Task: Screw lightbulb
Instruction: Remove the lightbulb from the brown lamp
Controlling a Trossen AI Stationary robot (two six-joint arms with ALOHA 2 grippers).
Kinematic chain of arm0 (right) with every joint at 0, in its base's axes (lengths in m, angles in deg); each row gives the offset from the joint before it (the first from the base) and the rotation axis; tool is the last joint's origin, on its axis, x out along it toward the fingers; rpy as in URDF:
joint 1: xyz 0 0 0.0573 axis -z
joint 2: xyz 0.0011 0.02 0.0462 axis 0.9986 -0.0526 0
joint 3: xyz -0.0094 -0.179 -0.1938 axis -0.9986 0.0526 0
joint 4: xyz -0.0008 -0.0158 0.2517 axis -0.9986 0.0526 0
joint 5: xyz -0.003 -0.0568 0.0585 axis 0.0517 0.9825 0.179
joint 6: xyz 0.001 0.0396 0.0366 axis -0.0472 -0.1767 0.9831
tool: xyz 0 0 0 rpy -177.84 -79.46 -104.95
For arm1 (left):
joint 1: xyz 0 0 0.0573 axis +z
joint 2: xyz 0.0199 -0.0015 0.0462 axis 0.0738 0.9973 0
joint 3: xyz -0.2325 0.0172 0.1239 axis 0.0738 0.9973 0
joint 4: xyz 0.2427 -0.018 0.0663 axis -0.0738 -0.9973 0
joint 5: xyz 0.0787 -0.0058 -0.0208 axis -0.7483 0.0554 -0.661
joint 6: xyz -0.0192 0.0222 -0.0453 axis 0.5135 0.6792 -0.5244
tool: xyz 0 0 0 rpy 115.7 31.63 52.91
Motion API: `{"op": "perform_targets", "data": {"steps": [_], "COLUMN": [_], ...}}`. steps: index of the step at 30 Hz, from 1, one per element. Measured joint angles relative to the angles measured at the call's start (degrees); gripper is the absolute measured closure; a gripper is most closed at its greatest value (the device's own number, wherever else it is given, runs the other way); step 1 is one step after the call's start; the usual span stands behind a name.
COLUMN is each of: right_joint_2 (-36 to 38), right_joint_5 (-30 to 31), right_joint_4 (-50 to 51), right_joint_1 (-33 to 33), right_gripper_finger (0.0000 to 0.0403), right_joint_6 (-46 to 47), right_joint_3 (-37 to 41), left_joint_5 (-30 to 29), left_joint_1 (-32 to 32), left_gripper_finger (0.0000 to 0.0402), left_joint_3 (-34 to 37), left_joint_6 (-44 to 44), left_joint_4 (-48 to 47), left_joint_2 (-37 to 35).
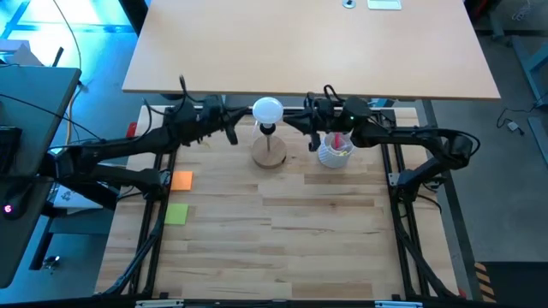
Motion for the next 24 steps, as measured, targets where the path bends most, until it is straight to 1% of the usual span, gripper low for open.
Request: {"op": "perform_targets", "data": {"steps": [2,4,6,8,10,13,15,16,18,22,23,24], "right_joint_2": [-0.1,-0.3,-0.3,-0.2,-0.2,-0.2,-0.2,0.0,0.4,0.6,0.6,0.6], "right_joint_5": [3.7,10.0,16.1,19.9,22.0,25.9,26.4,25.9,21.5,4.6,1.1,-0.5], "right_joint_4": [3.2,5.9,6.5,6.4,5.4,2.0,0.1,-0.2,-0.2,1.0,1.9,3.2], "right_joint_1": [-0.3,-0.5,-0.6,-0.6,-0.2,0.5,1.1,1.4,1.7,1.5,1.1,0.7], "right_gripper_finger": [0.0403,0.0403,0.0403,0.0403,0.0403,0.0403,0.0403,0.0403,0.0403,0.0403,0.0403,0.0403], "right_joint_6": [-0.5,-1.3,-2.1,-2.6,-3.1,-3.6,-4.7,-4.9,-4.9,-3.2,-3.1,-3.6], "right_joint_3": [0.0,0.0,0.0,0.0,0.0,0.0,0.0,0.0,0.0,0.0,0.0,0.0], "left_joint_5": [3.5,7.9,11.7,14.1,14.6,14.2,13.0,12.1,8.1,-2.5,-4.2,-4.6], "left_joint_1": [1.8,2.6,2.2,1.0,-1.0,-4.7,-6.3,-6.8,-6.9,-5.2,-4.3,-3.3], "left_gripper_finger": [0.0401,0.0401,0.0402,0.0402,0.0401,0.0401,0.0402,0.0402,0.0402,0.0401,0.0401,0.0402], "left_joint_3": [0.0,0.0,0.0,0.0,0.0,0.0,0.0,0.0,0.0,0.0,0.0,0.0], "left_joint_6": [-1.1,-2.8,-5.3,-7.6,-9.8,-10.1,-9.8,-9.4,-8.5,-5.8,-5.3,-4.7], "left_joint_4": [2.6,5.6,7.3,8.2,8.2,8.0,7.8,6.9,3.3,-5.0,-5.3,-5.0], "left_joint_2": [1.1,2.4,3.4,4.1,4.3,3.9,2.8,2.0,0.2,-2.5,-2.7,-2.7]}}
